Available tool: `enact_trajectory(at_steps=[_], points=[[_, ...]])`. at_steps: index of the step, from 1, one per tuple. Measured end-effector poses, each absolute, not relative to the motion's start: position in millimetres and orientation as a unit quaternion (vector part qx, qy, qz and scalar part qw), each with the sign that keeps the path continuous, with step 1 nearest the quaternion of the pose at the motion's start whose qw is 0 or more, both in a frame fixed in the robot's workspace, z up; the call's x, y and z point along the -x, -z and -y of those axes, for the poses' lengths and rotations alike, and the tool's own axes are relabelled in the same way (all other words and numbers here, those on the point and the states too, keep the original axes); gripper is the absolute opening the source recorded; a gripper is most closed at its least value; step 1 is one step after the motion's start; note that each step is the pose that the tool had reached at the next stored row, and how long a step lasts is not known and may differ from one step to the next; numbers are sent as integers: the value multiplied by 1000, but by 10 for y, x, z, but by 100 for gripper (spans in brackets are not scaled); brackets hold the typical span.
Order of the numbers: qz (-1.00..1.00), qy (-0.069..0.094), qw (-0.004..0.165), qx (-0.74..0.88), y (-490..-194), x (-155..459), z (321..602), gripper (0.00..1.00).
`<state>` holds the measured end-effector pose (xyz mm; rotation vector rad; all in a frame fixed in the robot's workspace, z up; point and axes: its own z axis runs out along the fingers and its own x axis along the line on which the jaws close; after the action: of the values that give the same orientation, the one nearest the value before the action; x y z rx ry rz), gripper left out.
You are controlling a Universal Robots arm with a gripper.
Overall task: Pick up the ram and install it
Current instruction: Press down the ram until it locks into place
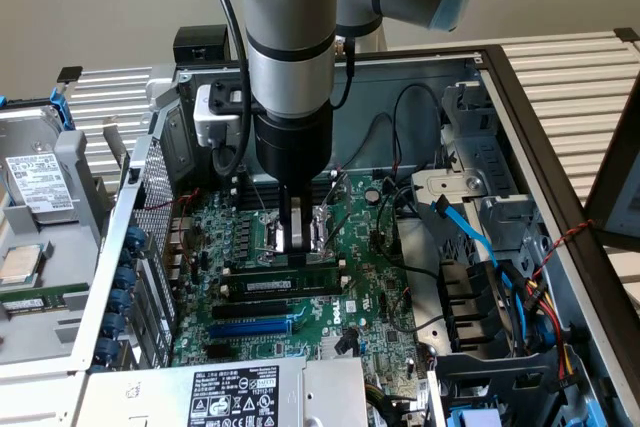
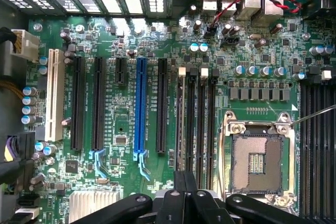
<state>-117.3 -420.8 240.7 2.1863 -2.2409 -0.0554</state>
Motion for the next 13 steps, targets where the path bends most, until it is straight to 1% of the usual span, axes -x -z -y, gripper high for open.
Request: enact_trajectory(at_steps=[13], points=[[716, 20, 5, -698, -2366, 1091, 4211, 10]])
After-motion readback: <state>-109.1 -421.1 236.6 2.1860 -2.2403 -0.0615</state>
